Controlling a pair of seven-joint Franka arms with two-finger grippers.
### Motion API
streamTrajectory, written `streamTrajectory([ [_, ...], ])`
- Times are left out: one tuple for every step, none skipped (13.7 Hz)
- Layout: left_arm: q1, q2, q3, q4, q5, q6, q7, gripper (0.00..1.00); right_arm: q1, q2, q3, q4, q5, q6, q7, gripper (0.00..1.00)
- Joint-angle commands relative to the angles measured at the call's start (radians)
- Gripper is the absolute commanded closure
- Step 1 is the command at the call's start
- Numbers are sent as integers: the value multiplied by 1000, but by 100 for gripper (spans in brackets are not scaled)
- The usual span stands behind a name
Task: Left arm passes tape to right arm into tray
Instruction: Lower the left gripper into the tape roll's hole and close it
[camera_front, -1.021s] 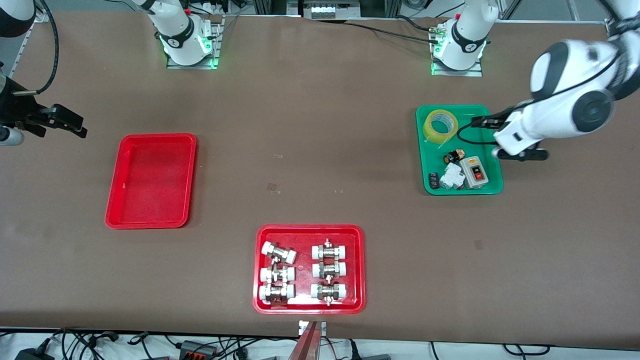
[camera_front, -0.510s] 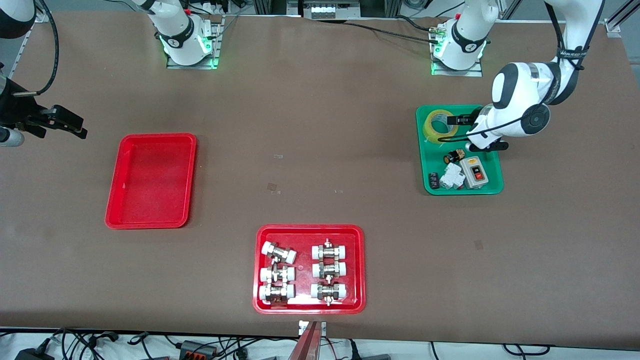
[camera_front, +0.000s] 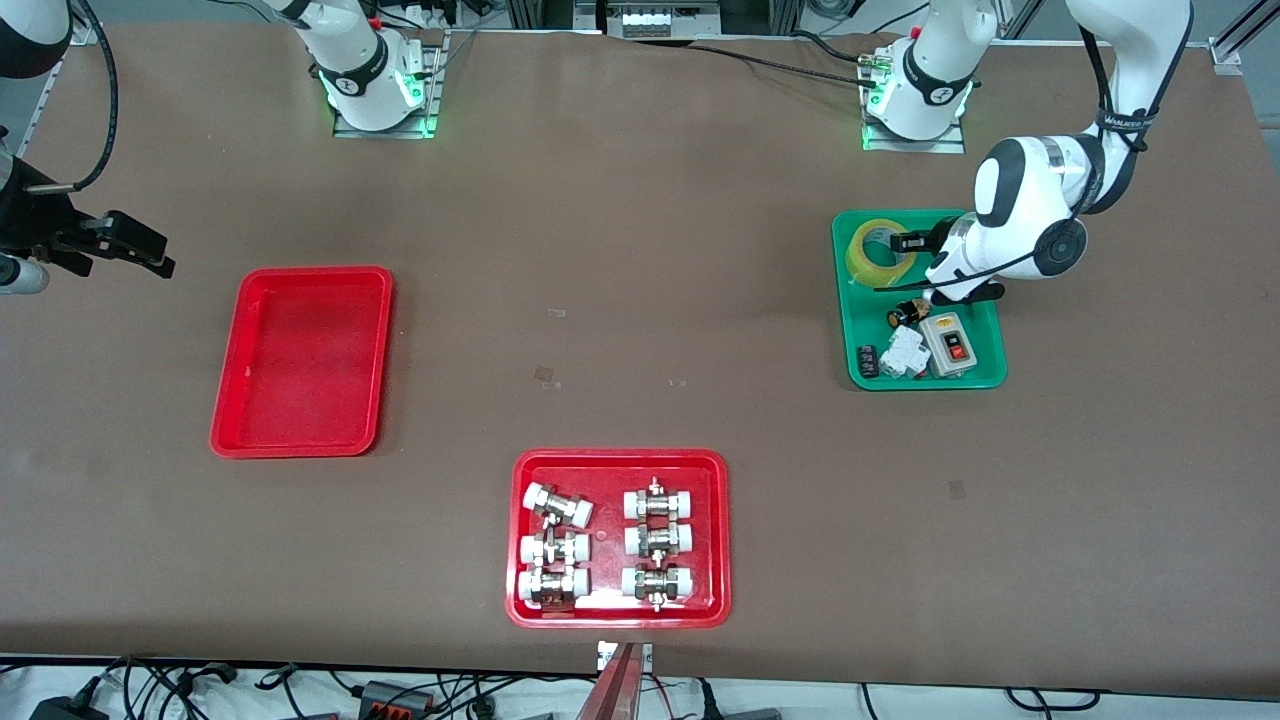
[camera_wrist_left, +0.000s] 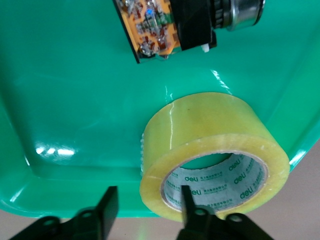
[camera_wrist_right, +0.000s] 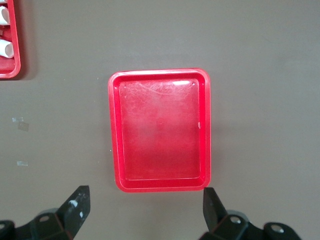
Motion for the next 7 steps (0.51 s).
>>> streamTrajectory([
  [7, 9, -4, -4, -46, 12, 7, 79, -10, 14, 4, 28, 2, -12, 2, 0],
  [6, 12, -4, -4, -51, 12, 8, 85, -10, 14, 4, 28, 2, -14, 2, 0],
  [6, 14, -4, -2, -51, 12, 7, 90, -10, 15, 4, 28, 2, -14, 2, 0],
  [6, 14, -4, 1, -51, 10, 10, 94, -9, 14, 4, 28, 2, -15, 2, 0],
  [6, 11, -5, 7, -51, 6, 20, 95, -9, 14, 4, 28, 2, -15, 2, 0],
  [6, 1, -4, 18, -51, -3, 25, 95, -9, 14, 4, 28, 2, -15, 2, 0],
  [6, -15, -4, 51, -51, -31, 25, 95, -9, 14, 4, 28, 2, -17, 2, 0],
])
